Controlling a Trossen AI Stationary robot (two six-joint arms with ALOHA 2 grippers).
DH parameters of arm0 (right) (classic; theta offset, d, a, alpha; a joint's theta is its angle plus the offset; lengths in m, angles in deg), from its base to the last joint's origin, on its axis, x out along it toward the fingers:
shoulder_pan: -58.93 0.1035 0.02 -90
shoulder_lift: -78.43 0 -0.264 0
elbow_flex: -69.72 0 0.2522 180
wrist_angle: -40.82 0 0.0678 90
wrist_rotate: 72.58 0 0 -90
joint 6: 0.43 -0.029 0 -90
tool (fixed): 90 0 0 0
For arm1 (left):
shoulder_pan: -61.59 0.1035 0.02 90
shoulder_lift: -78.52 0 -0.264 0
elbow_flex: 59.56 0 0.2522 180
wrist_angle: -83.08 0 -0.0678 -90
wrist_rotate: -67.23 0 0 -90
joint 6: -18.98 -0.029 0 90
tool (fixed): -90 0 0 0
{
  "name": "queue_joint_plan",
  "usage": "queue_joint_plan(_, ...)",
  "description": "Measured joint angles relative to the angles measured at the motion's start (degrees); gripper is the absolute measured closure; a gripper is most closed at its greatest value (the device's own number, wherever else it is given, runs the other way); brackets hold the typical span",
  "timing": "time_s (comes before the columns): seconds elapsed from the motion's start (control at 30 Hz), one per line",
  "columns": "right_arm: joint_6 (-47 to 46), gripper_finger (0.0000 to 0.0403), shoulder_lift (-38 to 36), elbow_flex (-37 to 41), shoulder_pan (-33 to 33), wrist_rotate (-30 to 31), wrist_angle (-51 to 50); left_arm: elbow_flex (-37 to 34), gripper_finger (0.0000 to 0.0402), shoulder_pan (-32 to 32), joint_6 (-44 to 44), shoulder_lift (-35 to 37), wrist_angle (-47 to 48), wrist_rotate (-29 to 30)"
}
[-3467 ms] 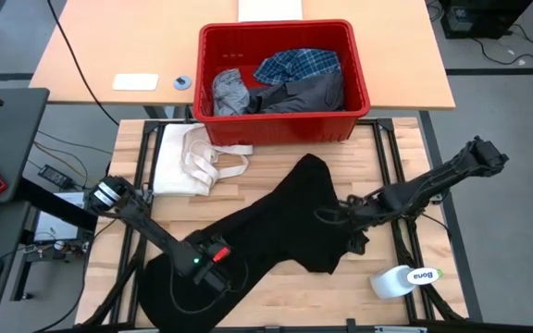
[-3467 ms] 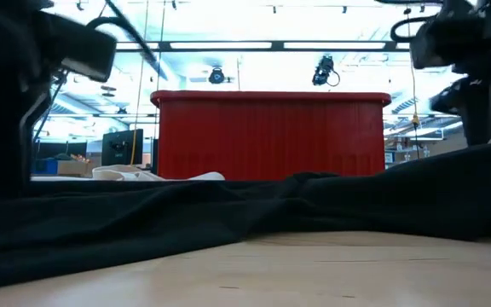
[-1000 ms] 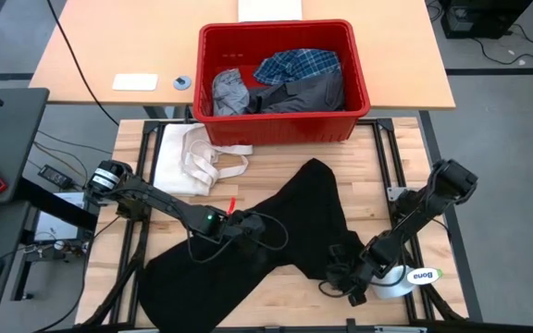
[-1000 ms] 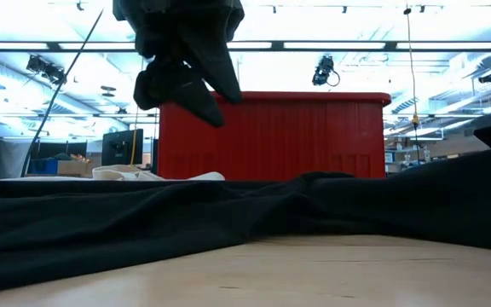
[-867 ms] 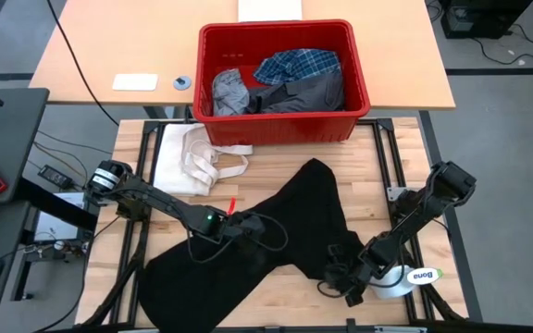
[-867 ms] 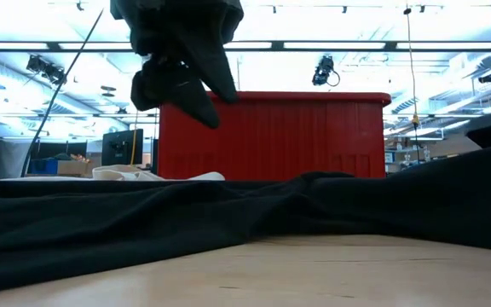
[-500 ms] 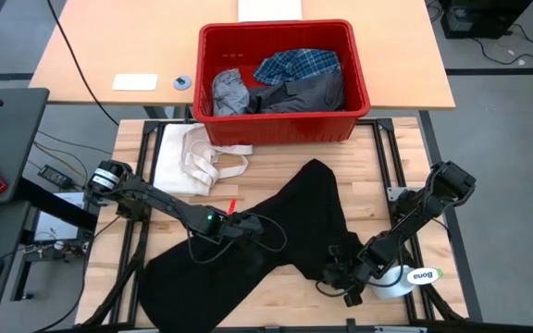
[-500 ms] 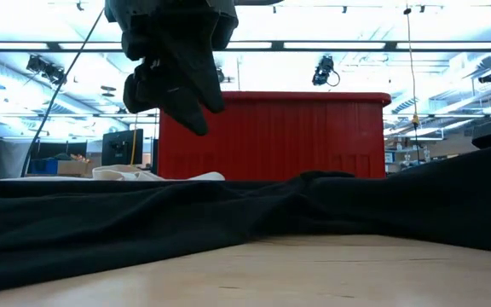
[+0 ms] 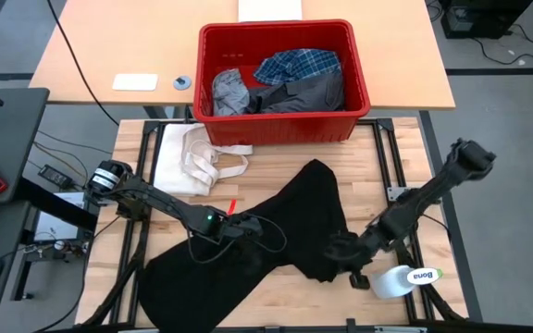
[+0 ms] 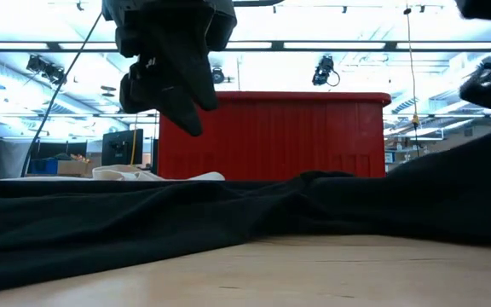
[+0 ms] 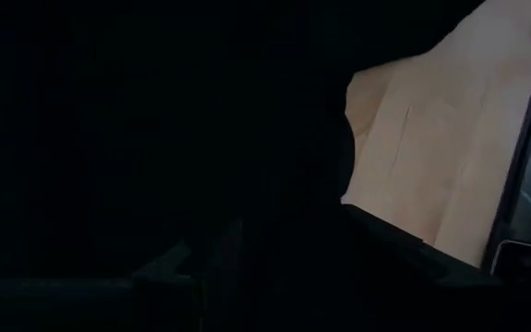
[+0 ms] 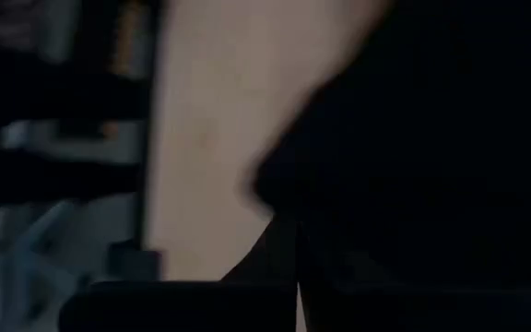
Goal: Fold Laundry from Bin
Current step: Fold the black shirt
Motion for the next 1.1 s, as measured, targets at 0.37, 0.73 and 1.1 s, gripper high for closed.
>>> queue_joint_plan(0.37, 9.52, 0.0401, -17.22, 0.00, -11.16, 37.32, -6.73, 0.00, 0.0212, -0.42, 0.35, 0.00, -5.31, -1.22)
queue_joint_plan(0.73, 39.93, 0.0401, -5.58, -0.04, -33.76, 24.38, 35.78, 3.52, 0.0212, -0.78, -5.92, 0.07, -20.35, 1.51)
queue_joint_plan(1.1, 35.73, 0.0316, 8.06, -9.16, -44.69, 4.87, 16.54, 3.74, 0.0212, 2.32, -6.44, -0.98, -17.52, 12.78)
